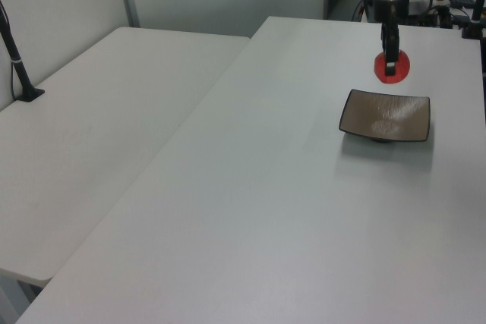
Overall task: Apples placed on a ceramic plate
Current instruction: 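Lift the apple and carry it over the brown square plate, then lower the apple onto the plate and open the gripper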
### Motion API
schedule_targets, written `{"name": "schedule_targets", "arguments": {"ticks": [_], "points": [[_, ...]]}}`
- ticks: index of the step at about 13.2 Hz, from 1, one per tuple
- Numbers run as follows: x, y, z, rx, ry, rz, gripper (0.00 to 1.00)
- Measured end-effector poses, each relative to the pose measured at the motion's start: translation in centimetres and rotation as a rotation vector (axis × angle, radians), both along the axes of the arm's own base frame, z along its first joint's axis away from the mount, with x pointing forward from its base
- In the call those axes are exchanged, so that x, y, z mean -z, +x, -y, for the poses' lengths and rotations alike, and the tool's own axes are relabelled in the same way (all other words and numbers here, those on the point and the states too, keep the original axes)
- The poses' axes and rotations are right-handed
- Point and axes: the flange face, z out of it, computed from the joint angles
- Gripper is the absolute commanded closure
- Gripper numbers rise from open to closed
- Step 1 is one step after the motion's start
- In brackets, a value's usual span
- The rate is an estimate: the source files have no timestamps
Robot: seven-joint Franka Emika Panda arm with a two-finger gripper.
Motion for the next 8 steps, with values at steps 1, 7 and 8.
{"name": "schedule_targets", "arguments": {"ticks": [1,7,8], "points": [[1.9,-0.1,0.5,0.005,0.001,0.014,0.90],[10.6,-1.8,1.3,0.003,0.012,0.172,0.90],[11.7,-2.1,1.3,0.001,0.013,0.186,0.89]]}}
